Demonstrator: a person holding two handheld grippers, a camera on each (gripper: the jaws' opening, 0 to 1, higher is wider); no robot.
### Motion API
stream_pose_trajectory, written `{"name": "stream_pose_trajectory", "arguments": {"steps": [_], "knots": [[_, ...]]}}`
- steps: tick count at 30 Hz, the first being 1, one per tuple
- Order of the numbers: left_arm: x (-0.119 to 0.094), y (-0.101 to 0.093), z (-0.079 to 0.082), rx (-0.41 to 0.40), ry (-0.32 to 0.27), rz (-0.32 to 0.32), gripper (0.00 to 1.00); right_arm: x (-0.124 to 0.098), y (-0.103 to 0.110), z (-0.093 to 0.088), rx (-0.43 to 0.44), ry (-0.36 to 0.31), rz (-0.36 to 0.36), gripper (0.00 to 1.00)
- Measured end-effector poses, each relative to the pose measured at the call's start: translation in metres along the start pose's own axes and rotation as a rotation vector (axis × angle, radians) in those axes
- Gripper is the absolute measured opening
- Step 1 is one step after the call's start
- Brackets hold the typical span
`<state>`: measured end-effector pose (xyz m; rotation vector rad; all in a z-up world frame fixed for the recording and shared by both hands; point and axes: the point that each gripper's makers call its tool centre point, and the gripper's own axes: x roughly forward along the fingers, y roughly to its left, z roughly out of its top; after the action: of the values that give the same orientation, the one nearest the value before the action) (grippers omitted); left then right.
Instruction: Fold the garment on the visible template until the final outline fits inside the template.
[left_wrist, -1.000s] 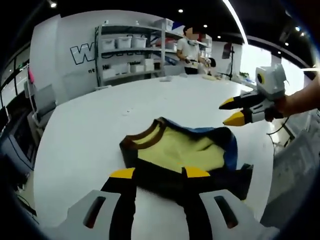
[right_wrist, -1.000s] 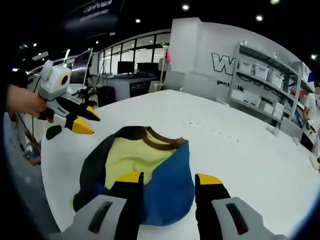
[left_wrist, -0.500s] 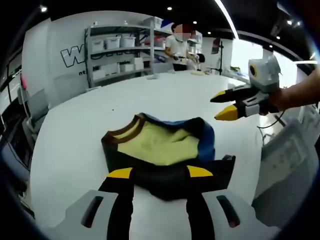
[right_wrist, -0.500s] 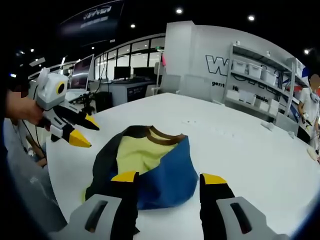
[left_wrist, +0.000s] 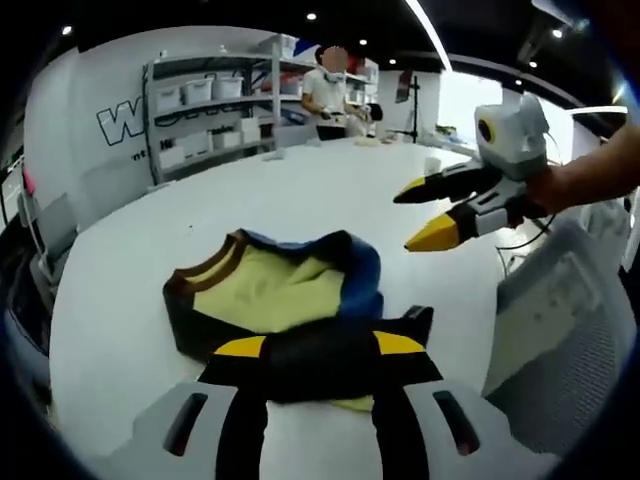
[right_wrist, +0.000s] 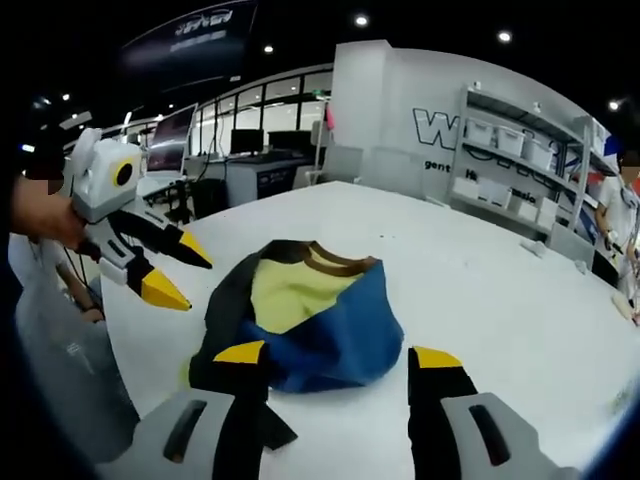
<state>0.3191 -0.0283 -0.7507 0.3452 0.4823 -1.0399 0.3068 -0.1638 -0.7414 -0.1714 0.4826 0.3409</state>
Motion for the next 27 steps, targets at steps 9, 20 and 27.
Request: {"name": "stream_pose_trajectory", "arguments": {"steps": [9,20,27], "knots": [[0.013,-0.026,0.008,0.068,0.015,-0.093,0.29,-0.013,-0.005,-0.004,0.021,-0.002,-0.026,0.56],[0.028,-0.053,0.003,0.146,0.065,-0.191,0.27,-0.023,-0.009,-0.016,0.048,0.011,-0.050,0.57],[0.036,-0.059,-0.004,0.184,0.097,-0.204,0.24,-0.027,-0.012,-0.022,0.067,0.017,-0.064,0.56]]}}
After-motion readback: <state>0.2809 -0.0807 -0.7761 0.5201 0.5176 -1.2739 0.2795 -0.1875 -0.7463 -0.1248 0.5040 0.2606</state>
